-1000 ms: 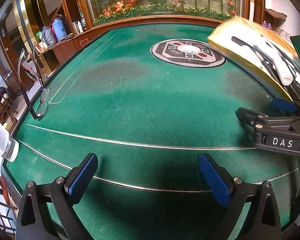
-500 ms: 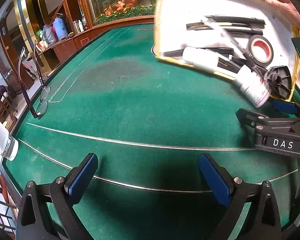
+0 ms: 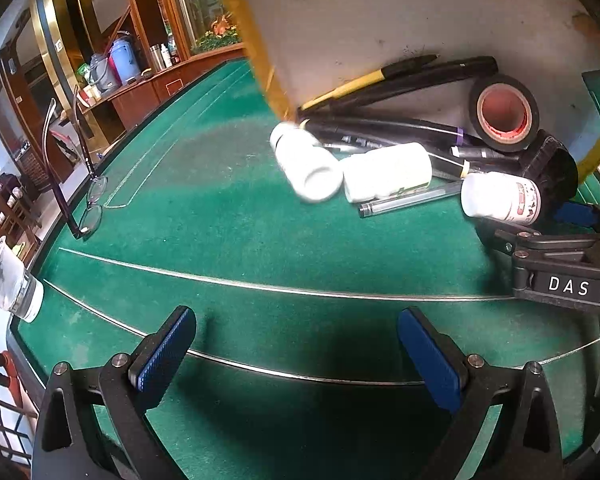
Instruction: Organize rigid objects
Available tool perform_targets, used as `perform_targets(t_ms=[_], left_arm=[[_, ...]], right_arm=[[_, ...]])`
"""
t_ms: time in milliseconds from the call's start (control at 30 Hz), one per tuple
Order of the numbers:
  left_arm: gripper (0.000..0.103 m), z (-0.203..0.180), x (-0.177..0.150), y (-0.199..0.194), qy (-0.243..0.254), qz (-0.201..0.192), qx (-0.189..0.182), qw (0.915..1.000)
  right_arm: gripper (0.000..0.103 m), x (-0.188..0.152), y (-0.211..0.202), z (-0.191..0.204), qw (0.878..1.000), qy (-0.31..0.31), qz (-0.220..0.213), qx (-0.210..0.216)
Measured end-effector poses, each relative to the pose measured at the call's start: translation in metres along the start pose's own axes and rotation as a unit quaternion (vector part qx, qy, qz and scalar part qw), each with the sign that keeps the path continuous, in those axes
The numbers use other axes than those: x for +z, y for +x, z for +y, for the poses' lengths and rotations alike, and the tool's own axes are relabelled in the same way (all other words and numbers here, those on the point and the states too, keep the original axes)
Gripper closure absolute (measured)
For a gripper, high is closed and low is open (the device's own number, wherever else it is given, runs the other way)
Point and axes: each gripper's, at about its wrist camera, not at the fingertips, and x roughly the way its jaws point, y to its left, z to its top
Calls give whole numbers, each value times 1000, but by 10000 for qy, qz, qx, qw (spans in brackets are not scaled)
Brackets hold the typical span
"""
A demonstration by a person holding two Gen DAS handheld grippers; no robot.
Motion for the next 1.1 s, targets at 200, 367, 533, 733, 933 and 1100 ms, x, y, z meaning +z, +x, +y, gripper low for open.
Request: perform_targets(t_ms=[200, 367, 533, 733, 933, 1100], left_arm=[[1, -2, 0, -1, 4, -10, 33, 10000], [1, -2, 0, -2, 5, -16, 50, 10000], [1, -2, -1, -2, 12, -21, 61, 10000], [1, -2, -1, -2, 10, -20, 59, 10000], [1, -2, -1, -2, 10, -21, 59, 10000], [1, -2, -1, -2, 11, -20, 59, 10000]], right_arm=[[0, 0, -1, -1, 10000, -1, -1, 1], [0, 0, 0, -2, 10000, 1, -3, -1], [0, 0, 0, 0, 10000, 1, -5, -3], [0, -1, 0, -4, 10000, 3, -3, -2], [0, -4, 0, 0, 10000, -2, -7, -7], [0, -4, 1, -2, 10000, 0, -4, -6]])
